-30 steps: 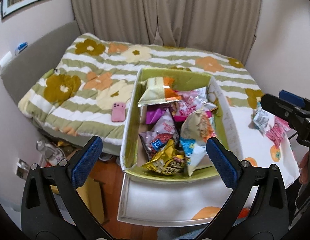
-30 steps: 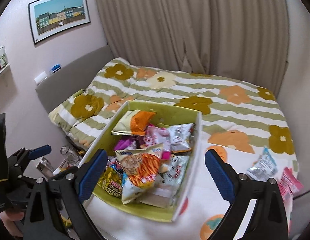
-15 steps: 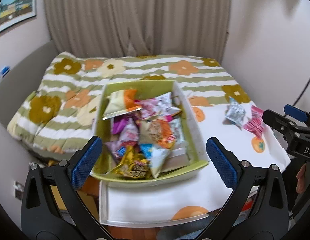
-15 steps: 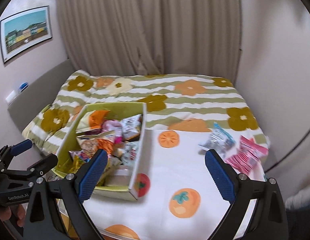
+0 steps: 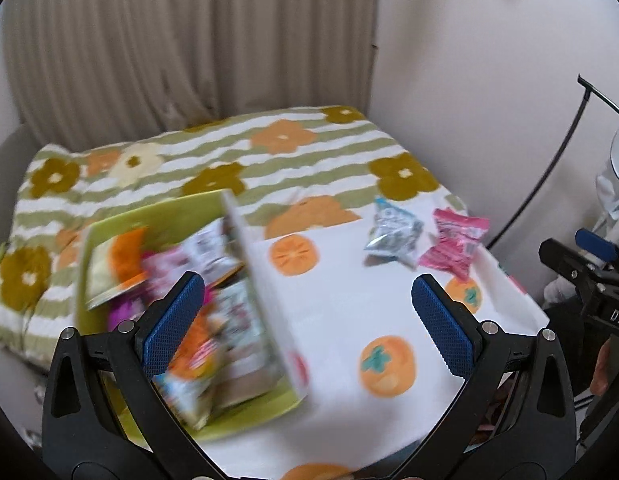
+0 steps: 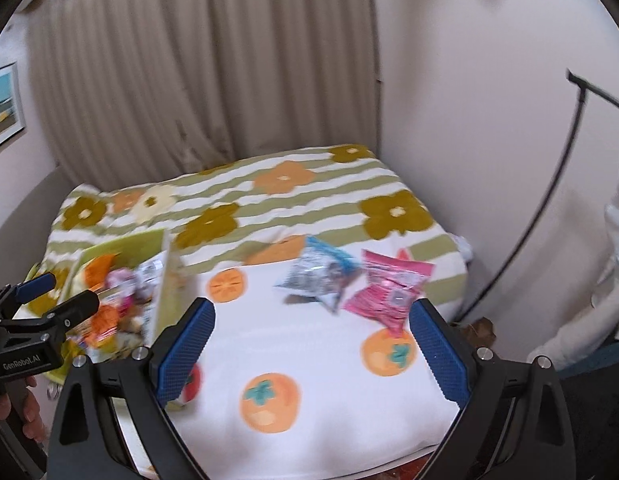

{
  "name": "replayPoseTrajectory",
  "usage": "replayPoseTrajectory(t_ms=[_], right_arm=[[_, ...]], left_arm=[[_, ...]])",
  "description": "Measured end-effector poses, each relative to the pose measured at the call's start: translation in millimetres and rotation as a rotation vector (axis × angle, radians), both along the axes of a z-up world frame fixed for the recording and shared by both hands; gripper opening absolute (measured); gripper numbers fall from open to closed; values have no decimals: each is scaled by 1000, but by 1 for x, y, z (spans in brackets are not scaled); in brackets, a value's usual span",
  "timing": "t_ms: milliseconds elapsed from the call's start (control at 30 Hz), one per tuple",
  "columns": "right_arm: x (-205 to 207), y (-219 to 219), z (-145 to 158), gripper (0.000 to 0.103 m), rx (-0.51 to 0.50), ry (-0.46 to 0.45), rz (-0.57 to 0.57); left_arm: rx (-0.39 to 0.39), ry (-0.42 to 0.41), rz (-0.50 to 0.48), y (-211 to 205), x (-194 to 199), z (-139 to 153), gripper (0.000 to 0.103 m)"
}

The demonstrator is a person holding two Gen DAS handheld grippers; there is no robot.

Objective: Organize snacks
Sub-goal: 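Move both tools back over the blue-white and pink bags on the sheet, then grasp the blue-white bag with left tool while right tool grasps the pink bag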

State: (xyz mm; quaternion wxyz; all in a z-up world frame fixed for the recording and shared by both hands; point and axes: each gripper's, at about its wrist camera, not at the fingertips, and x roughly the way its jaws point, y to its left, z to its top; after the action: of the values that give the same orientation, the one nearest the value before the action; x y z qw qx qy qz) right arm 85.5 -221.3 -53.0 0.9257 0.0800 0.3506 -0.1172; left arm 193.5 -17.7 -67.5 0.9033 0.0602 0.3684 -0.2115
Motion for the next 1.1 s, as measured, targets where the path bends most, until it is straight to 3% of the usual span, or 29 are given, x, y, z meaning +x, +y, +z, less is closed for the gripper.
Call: replayPoseTrajectory(t_ms=[267,567,1000,1033,1100], right_arm=[[27,-79,-28,97,45,35,-135],[59,-141,-79,97,179,75,-271],[103,-155,-148,97,211,191,-272],[106,-155,-152,97,211,194,-268],[113,-153,-159,97,191,212,-253]], left_arm=[[39,64,-124,-107,63,-30,103],[147,178,-178,-200,127,-103,103],[242,331,-239,-260,176,-194,103],[243,336,-240,-260,177,-197,101],[245,350,-245,-261,180,-202,87]])
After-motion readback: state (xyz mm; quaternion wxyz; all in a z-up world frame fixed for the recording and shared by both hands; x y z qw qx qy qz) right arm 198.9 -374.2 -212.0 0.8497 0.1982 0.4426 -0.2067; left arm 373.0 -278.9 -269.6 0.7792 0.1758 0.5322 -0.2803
